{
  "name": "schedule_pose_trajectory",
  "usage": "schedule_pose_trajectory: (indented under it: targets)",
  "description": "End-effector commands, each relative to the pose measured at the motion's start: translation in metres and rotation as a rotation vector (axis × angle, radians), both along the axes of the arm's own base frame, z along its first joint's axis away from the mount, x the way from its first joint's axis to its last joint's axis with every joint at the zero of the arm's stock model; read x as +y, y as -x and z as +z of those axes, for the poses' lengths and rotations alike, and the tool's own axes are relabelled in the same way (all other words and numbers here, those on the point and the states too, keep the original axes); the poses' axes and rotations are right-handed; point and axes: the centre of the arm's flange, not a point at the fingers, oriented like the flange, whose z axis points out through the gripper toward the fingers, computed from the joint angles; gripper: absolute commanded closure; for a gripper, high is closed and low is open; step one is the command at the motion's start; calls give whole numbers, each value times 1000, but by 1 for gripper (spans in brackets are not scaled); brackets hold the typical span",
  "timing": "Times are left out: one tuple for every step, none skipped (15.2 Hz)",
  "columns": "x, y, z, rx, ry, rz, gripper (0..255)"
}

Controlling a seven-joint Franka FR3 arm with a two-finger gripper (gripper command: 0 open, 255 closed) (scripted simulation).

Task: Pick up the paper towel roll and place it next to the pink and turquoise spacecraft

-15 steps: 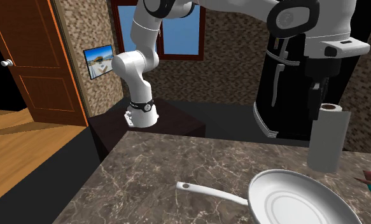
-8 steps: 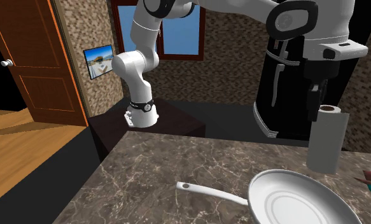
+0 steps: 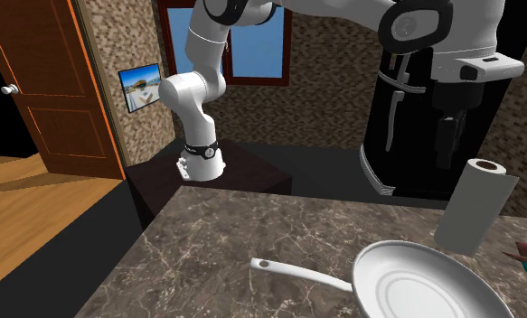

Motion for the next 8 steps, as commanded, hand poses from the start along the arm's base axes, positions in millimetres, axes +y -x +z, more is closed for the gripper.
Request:
schedule_pose_trajectory:
  targets:
    - [-2, 4, 20, 0, 0, 0, 0]
    - [-2, 6, 33, 0, 0, 0, 0]
    - [-3, 8, 44, 0, 0, 0, 0]
    - [-3, 8, 44, 0, 0, 0, 0]
    - [-3, 8, 44, 0, 0, 0, 0]
    - [-3, 8, 44, 0, 0, 0, 0]
    - [-3, 8, 44, 0, 0, 0, 0]
    - [-3, 8, 44, 0, 0, 0, 0]
